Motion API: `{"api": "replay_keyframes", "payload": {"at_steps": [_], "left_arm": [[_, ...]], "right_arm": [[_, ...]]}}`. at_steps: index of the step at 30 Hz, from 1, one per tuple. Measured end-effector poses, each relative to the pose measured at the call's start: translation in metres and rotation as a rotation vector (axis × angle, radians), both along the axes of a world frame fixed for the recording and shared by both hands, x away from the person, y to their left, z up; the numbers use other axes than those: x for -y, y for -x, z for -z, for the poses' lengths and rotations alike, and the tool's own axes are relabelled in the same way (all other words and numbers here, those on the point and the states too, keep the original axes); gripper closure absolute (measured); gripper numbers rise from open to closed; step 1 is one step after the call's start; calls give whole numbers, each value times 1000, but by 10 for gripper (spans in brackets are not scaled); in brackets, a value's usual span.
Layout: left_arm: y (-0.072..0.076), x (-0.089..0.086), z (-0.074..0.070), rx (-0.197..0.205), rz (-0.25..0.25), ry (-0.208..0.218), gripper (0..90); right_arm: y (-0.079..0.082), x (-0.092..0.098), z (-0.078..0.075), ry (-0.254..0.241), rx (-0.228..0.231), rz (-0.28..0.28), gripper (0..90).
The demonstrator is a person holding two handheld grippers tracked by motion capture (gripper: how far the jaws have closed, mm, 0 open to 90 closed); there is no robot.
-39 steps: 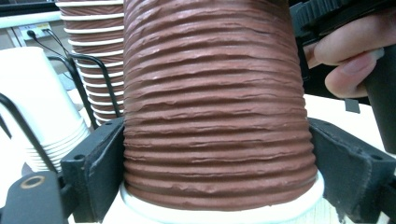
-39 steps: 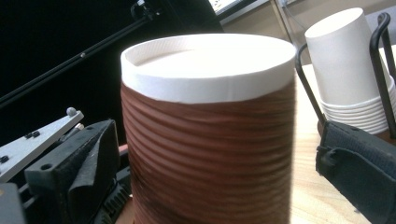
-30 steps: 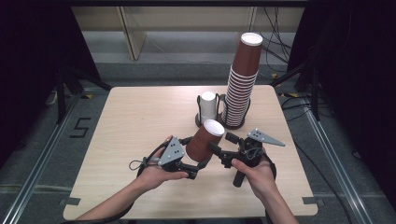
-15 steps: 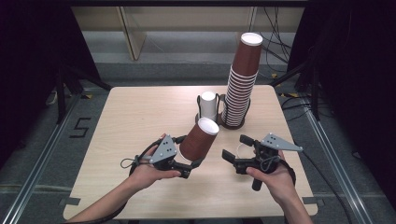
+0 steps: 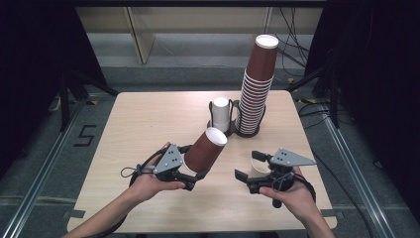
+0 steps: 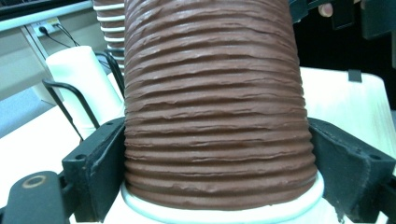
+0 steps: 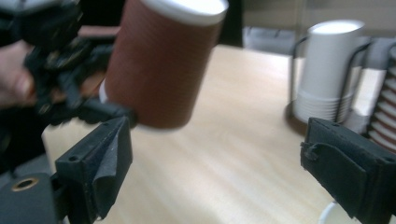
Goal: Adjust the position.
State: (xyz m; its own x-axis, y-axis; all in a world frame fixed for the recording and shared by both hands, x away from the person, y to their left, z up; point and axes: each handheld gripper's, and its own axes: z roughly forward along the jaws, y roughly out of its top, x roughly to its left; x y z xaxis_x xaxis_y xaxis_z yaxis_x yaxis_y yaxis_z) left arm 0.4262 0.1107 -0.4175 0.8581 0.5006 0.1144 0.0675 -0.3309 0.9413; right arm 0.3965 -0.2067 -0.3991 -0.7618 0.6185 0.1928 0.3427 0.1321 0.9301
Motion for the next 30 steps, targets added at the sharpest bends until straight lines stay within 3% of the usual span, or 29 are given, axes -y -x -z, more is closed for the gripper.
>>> {"api": "replay_keyframes", "payload": {"at_steps": [6, 8, 11, 12, 15, 18, 20, 22, 26, 30], "left_arm": [[-2, -3, 2, -14, 21, -23, 122], [-1, -3, 2, -11, 31, -40, 122], [1, -5, 2, -16, 43, -61, 122], [2, -6, 3, -19, 53, -75, 122], [6, -8, 4, -36, 85, -96, 122], [6, -8, 7, -45, 105, -126, 123], [5, -8, 7, -45, 121, -155, 123], [3, -6, 5, -38, 140, -190, 123], [2, -1, 6, -47, 167, -233, 121], [4, 5, 8, -50, 193, -269, 121]], "right_arm": [[1, -10, 11, 95, 0, -63, 106], [0, -12, 14, 145, 39, -77, 115], [1, -14, 16, 187, 18, -79, 118], [-1, -14, 17, 203, 51, -84, 118], [0, -15, 16, 278, 57, -111, 127], [-2, -15, 13, 340, 114, -138, 134], [-1, -17, 11, 348, 85, -153, 134], [-4, -18, 9, 402, 118, -197, 138], [-6, -23, 5, 478, 129, -262, 143], [-12, -25, 1, 515, 189, -309, 149]]}}
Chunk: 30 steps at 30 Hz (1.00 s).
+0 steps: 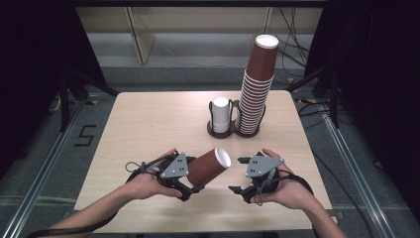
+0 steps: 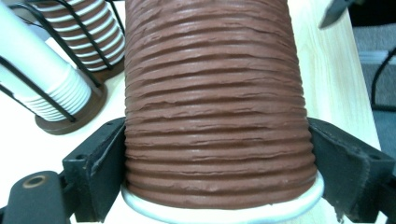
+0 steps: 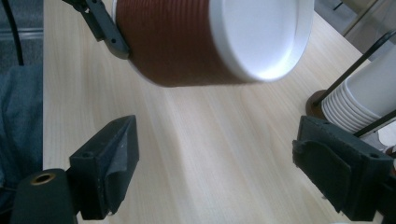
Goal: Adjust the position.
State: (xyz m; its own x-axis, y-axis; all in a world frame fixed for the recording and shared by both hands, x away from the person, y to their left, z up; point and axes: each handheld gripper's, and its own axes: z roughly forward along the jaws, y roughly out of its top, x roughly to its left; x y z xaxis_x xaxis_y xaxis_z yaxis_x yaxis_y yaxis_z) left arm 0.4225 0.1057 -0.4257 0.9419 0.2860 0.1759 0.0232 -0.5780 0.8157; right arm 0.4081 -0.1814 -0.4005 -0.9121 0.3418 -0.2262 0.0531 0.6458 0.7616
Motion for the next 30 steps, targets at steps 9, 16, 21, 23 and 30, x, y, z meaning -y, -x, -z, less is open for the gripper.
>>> {"api": "replay_keyframes", "payload": {"at_steps": [9, 16, 21, 23, 30], "left_arm": [[3, 8, 4, -8, 63, -99, 122], [5, 18, 5, -21, 108, -186, 122], [6, 24, 2, -24, 134, -248, 123], [6, 26, 1, -26, 145, -264, 123], [7, 33, 4, -22, 148, -276, 124]], "right_arm": [[-3, -6, -3, 89, -47, -79, 144], [-9, -18, -6, 162, -43, -125, 150], [-12, -30, -10, 210, -34, -168, 148], [-13, -35, -11, 230, -39, -182, 148], [-12, -48, -9, 297, -77, -208, 154]]}}
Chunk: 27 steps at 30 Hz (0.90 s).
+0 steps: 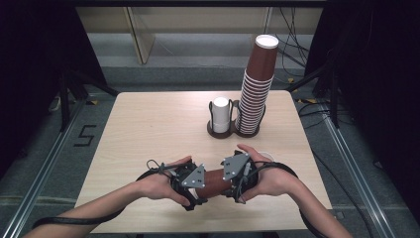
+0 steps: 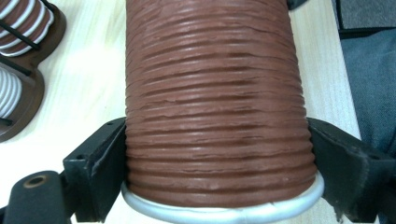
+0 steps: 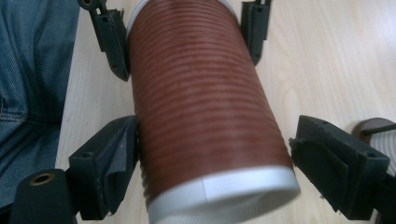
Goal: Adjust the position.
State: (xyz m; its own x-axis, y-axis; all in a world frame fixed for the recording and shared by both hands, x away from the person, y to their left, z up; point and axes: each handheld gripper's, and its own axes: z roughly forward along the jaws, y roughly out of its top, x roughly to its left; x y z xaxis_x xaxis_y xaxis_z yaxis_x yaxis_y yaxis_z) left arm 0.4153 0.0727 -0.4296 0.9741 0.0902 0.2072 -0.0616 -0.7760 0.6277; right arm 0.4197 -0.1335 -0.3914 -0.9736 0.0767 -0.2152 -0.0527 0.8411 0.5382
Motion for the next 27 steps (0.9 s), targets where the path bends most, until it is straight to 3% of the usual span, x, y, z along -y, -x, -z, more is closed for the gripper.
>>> {"api": "replay_keyframes", "payload": {"at_steps": [4, 6, 7, 11, 12, 17, 21, 27], "left_arm": [[0, 3, 0, 5, 17, -10, 125], [0, 4, 0, 3, 17, -9, 125], [0, 4, -1, 9, 28, -23, 125], [1, 8, -1, 5, 30, -24, 126], [1, 9, -1, 7, 35, -29, 125], [2, 13, -3, 16, 43, -22, 125], [3, 13, -2, 13, 45, -24, 126], [4, 14, -2, 3, 51, -32, 135]], "right_arm": [[0, -5, 5, 27, -19, -16, 155], [2, -5, 6, 42, -45, 25, 156], [-1, -6, 8, 27, -24, -20, 157], [-2, -9, 11, 43, -23, -44, 158], [0, -9, 12, 37, -36, -24, 160], [0, -14, 12, 48, -33, -70, 186], [4, -14, 12, 91, -66, -40, 196], [0, -13, 15, 90, -27, -90, 211]]}}
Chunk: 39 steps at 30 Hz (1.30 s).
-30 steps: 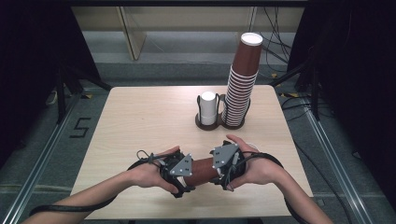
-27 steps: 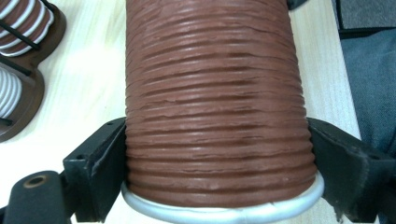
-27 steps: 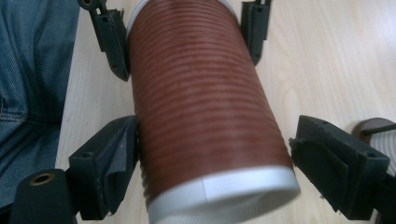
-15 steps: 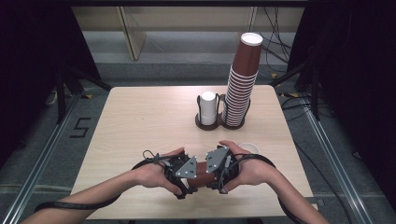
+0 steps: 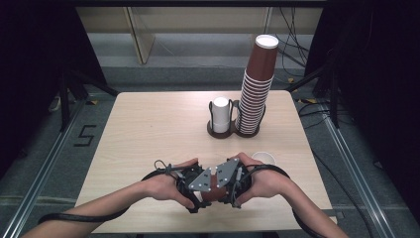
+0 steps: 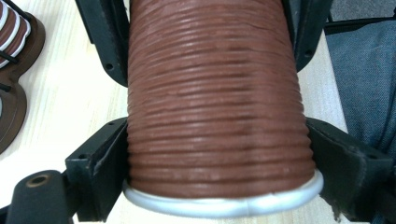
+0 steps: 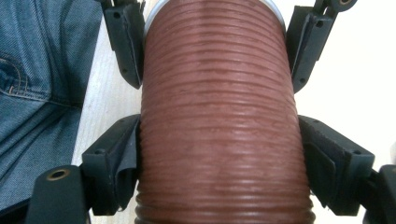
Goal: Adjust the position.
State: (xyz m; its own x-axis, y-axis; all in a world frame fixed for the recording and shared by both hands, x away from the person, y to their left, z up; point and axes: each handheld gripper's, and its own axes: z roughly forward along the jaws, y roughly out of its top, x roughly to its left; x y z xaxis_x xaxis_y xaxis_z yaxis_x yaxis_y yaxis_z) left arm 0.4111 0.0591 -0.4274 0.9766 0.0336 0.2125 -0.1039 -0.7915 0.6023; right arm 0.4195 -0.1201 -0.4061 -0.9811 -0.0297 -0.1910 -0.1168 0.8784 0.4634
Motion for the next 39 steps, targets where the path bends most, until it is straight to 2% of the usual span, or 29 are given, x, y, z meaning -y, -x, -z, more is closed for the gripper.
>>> {"api": "replay_keyframes", "payload": {"at_steps": [1, 2, 3, 4, 5, 6, 7, 8, 9, 10, 11, 12, 13, 14, 15, 16, 17, 18, 21, 22, 25, 28, 29, 30, 31, 34, 35, 39], "left_arm": [[0, 0, 0, 3, -2, 3, 136], [1, 0, 0, -3, 5, 4, 136], [1, 0, 0, -9, 6, 7, 135], [1, -1, -1, -17, 11, 5, 132], [1, -1, 0, -17, 14, 13, 124], [1, -2, 0, -25, 2, 25, 107], [0, -2, 0, -41, 1, 20, 69], [0, -3, 2, -32, -11, 22, 43], [0, -4, 3, -32, -18, 23, 3], [0, -5, 5, -41, -37, 33, 0], [-1, -8, 7, -52, -44, 22, 0], [-1, -11, 8, -40, -57, 26, 0], [-1, -12, 9, -46, -70, 38, 0], [-2, -14, 10, -49, -81, 52, 0], [-4, -18, 9, -46, -82, 45, 0], [-4, -20, 10, -56, -102, 70, 0], [-7, -24, 9, -64, -107, 76, 0], [-7, -27, 11, -69, -139, 118, 0], [-11, -35, 12, -102, -209, 239, 0], [-12, -38, 11, -116, -215, 269, 0], [-14, -45, 8, -147, -229, 354, 0], [-16, -51, 5, -196, -227, 430, 0], [-16, -52, 4, -202, -229, 448, 0], [-16, -53, 3, -226, -223, 463, 0], [-17, -53, 3, -233, -217, 477, 0], [-17, -54, 1, -232, -196, 490, 0], [-17, -54, 0, -232, -195, 492, 0], [-18, -54, -3, -241, -165, 509, 0]], "right_arm": [[-2, 0, 1, -9, 9, -33, 212], [1, 2, 2, -18, -7, -2, 214], [0, 2, 1, -20, -3, -22, 214], [2, 3, 2, -24, -12, -2, 214], [1, 4, 2, -34, -6, -18, 213], [3, 5, 2, -29, -11, -5, 212], [4, 7, 3, -35, -3, -5, 211], [1, 7, 3, -43, 23, -50, 211], [4, 10, 4, -57, 4, -10, 211], [4, 11, 5, -67, -8, 1, 211], [3, 14, 5, -79, 0, -1, 211], [4, 18, 5, -87, -2, 23, 210], [4, 22, 4, -108, 4, 41, 210], [1, 24, 4, -127, 28, 0, 209], [2, 26, 4, -144, 21, 20, 208], [1, 29, 4, -167, 35, 19, 207], [4, 32, 5, -192, 35, 47, 206], [4, 35, 5, -219, 57, 44, 205], [6, 42, 9, -313, 83, 96, 202], [8, 44, 11, -346, 78, 125, 202], [11, 49, 17, -427, 104, 163, 202], [13, 52, 24, -518, 141, 194, 201], [14, 52, 26, -551, 139, 210, 200], [14, 53, 27, -571, 146, 211, 200], [15, 53, 30, -604, 131, 227, 200], [15, 52, 34, -663, 135, 233, 200], [14, 52, 34, -661, 148, 224, 200], [15, 52, 36, -667, 137, 215, 200]]}}
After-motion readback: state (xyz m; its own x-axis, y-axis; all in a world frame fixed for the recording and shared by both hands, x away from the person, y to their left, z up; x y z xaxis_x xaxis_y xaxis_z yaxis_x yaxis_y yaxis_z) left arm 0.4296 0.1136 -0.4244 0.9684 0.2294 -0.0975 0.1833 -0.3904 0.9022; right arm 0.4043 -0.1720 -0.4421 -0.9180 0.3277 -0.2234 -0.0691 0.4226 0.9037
